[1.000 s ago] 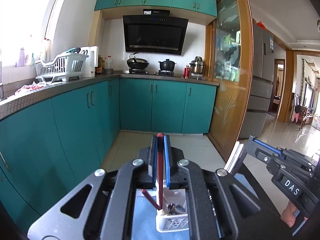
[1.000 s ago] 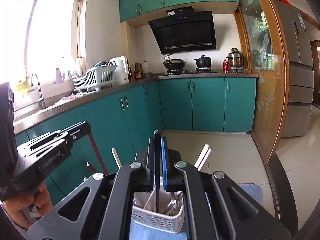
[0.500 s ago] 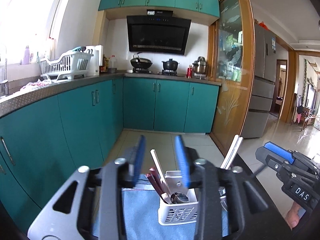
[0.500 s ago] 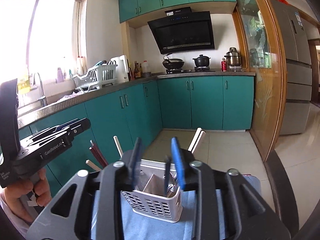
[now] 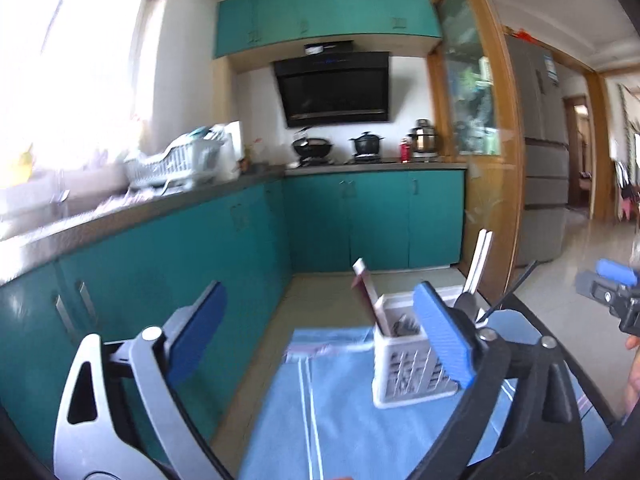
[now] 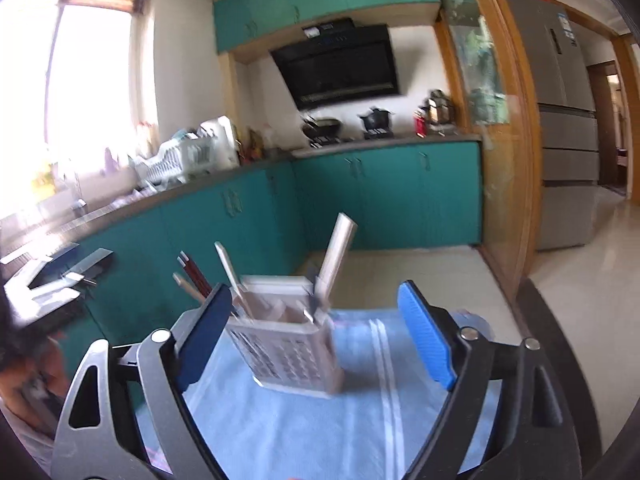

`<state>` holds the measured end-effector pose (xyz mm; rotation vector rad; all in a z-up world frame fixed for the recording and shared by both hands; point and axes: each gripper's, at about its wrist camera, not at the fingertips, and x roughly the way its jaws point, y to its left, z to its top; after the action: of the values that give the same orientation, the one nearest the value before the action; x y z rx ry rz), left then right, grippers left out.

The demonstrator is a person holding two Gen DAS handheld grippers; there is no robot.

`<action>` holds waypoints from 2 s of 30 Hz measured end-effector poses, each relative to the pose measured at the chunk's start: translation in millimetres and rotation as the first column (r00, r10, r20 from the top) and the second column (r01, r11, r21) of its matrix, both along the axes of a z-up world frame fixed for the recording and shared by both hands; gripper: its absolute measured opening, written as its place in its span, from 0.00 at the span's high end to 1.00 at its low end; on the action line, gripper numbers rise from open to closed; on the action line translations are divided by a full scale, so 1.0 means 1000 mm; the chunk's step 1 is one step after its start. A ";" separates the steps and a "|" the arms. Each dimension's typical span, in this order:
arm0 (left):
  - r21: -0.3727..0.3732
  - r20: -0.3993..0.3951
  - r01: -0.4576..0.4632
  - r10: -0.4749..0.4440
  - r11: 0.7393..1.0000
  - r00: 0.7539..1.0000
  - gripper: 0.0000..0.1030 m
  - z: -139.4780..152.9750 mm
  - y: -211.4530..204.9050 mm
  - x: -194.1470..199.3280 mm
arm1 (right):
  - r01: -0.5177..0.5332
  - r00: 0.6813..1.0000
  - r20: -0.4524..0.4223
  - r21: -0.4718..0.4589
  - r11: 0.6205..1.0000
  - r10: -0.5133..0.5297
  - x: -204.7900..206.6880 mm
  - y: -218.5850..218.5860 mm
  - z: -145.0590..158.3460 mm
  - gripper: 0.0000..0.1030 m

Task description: Organize utensils

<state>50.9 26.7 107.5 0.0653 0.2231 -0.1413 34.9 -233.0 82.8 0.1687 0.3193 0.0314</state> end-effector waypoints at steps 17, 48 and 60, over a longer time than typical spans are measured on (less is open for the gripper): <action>0.003 -0.148 0.005 -0.005 1.000 0.989 0.04 -0.044 0.002 -0.064 | 0.089 0.988 -0.130 0.014 0.996 -0.086 -0.060 0.027 -0.055 0.10; 0.016 -0.136 0.067 -0.064 0.998 0.989 0.04 -0.043 -0.018 -0.075 | 0.110 0.987 -0.111 -0.049 0.993 -0.114 -0.071 0.036 -0.054 0.04; 0.022 -0.137 0.068 -0.064 0.997 0.989 0.04 -0.040 -0.019 -0.076 | 0.113 0.988 -0.096 -0.056 0.992 -0.118 -0.079 0.034 -0.050 0.04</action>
<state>-25.2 8.0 67.5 0.0899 0.3590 -0.2094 -43.6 -198.9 33.0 0.1387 0.4085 -0.0997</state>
